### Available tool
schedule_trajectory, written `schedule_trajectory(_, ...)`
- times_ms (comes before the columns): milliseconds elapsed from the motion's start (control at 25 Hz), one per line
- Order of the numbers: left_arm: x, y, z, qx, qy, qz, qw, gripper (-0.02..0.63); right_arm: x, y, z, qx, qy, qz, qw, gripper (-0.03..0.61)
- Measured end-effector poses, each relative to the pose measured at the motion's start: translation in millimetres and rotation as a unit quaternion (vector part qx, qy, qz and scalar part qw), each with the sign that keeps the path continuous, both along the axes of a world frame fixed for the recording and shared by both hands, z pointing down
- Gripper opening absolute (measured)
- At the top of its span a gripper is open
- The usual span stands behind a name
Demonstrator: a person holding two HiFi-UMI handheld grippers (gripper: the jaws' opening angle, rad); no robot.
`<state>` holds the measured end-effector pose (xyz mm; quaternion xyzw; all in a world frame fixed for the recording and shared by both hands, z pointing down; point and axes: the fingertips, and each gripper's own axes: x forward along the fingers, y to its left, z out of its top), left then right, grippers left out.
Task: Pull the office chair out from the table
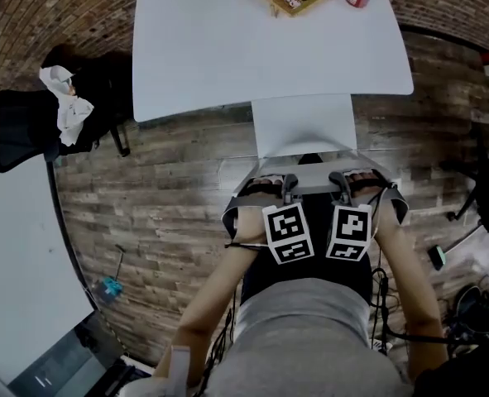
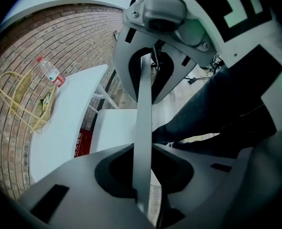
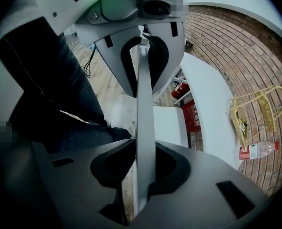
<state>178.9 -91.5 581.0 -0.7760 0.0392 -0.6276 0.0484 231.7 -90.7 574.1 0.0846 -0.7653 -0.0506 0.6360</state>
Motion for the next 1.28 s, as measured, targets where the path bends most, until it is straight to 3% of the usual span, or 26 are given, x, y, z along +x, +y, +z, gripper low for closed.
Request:
schedule_trajectory(520,-28.5,125.1,-0.1,-0.005,0.001,0.021,0.9998,0.084,-29.3,127.3,-1.4,-0.014,-0.012,0.027,0.999,0.087)
schedule_trajectory(1000,-31.2,191.7,-0.2,-0.014,-0.004,0.001,0.9999,0.086,-31.1,192.9,-3.2,-0.020,-0.021,0.014,0.999,0.086)
schedule_trajectory(1280,-33.5,207.8,2.0,0.001,0.016,-0.009,0.9998,0.087,-33.8,209.7,-1.2,-0.008,-0.029,0.012,0.999,0.087)
